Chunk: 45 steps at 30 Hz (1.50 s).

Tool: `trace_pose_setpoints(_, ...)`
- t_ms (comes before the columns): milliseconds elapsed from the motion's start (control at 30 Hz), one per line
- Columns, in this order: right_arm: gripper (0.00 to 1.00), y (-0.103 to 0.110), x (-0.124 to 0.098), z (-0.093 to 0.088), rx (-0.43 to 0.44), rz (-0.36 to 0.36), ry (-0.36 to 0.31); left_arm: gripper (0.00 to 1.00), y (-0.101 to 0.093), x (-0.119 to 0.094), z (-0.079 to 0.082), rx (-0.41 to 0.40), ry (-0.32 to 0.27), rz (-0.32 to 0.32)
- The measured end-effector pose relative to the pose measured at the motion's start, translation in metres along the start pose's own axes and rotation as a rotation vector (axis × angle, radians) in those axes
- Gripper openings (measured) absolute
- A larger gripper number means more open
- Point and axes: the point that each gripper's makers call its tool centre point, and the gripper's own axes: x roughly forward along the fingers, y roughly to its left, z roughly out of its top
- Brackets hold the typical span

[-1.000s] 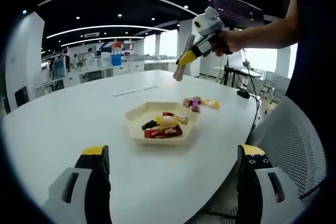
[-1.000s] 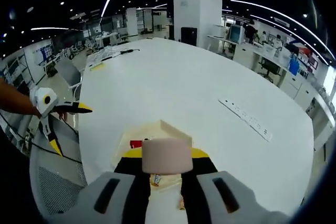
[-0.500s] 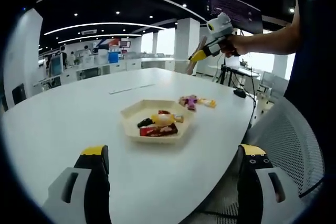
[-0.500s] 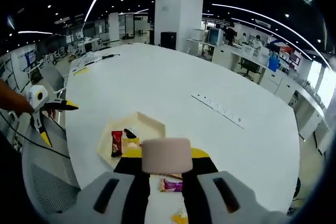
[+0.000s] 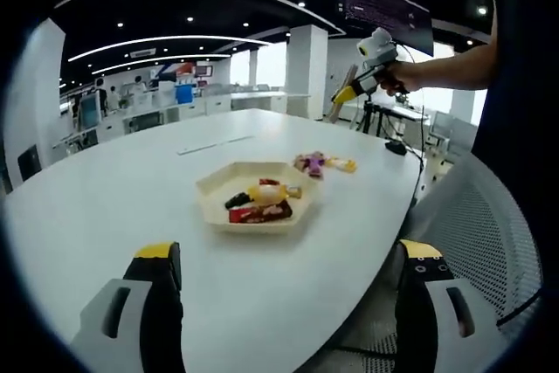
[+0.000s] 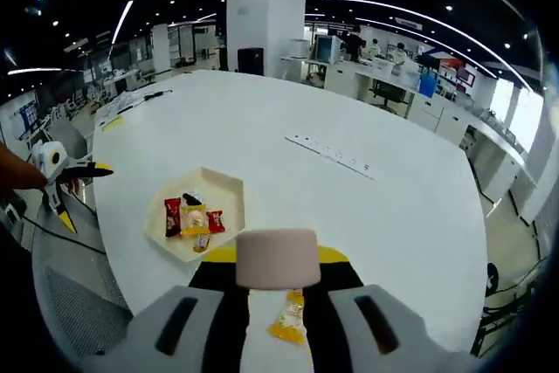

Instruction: Place the target food into the container with the food tongs after gripping and lifting it, then release it inside without dropping or visibly crushing the food.

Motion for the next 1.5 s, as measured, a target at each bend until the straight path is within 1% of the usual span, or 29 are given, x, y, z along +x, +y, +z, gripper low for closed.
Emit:
trace_pose_setpoints(100, 0.22, -0.005, -0.002, -0.007, 0.01, -0.012, 0.003, 0.99, 0.002, -0.001, 0.002, -0.009, -0.008, 0.004)
trace_pose_setpoints(233, 0.22, -0.012, -0.007, -0.02, 0.008, -0.03, 0.029, 0.99, 0.004, -0.001, 0.003, -0.023, -0.022, 0.01)
trace_pose_setpoints(433, 0.22, -0.02, -0.014, -0.034, 0.02, -0.041, 0.047, 0.99, 0.001, 0.0, -0.001, -0.027, -0.002, -0.003)
trace_pose_setpoints(533, 0.22, -0.024, -0.017, -0.038, 0.028, -0.048, 0.051, 0.99, -0.001, 0.001, -0.003, -0.021, 0.009, -0.011)
trace_pose_setpoints(667, 0.22, -0.028, -0.021, -0.041, 0.036, -0.055, 0.053, 0.99, 0.004, 0.0, 0.0, -0.002, 0.002, 0.018)
trace_pose_setpoints(767, 0.22, -0.031, -0.022, -0.043, 0.044, -0.062, 0.054, 0.99, 0.004, 0.0, -0.003, 0.007, 0.01, 0.016)
trace_pose_setpoints(867, 0.22, -0.033, -0.02, -0.047, 0.057, -0.063, 0.059, 0.99, 0.004, 0.0, -0.002, 0.017, 0.006, 0.021)
trace_pose_setpoints(1000, 0.22, -0.039, -0.011, -0.056, 0.054, -0.061, 0.058, 0.98, 0.005, 0.0, -0.003, 0.005, 0.012, 0.026)
trace_pose_setpoints(1167, 0.22, -0.053, 0.007, -0.079, 0.127, -0.064, 0.087, 0.98, 0.006, -0.001, -0.001, -0.007, 0.002, 0.032)
trace_pose_setpoints(1333, 0.22, -0.05, 0.014, -0.092, 0.15, -0.052, 0.115, 0.98, 0.003, 0.0, -0.004, 0.007, 0.02, 0.021)
trace_pose_setpoints(1500, 0.22, -0.049, 0.02, -0.097, 0.177, -0.046, 0.122, 0.98, 0.003, 0.001, -0.005, -0.008, 0.024, 0.01)
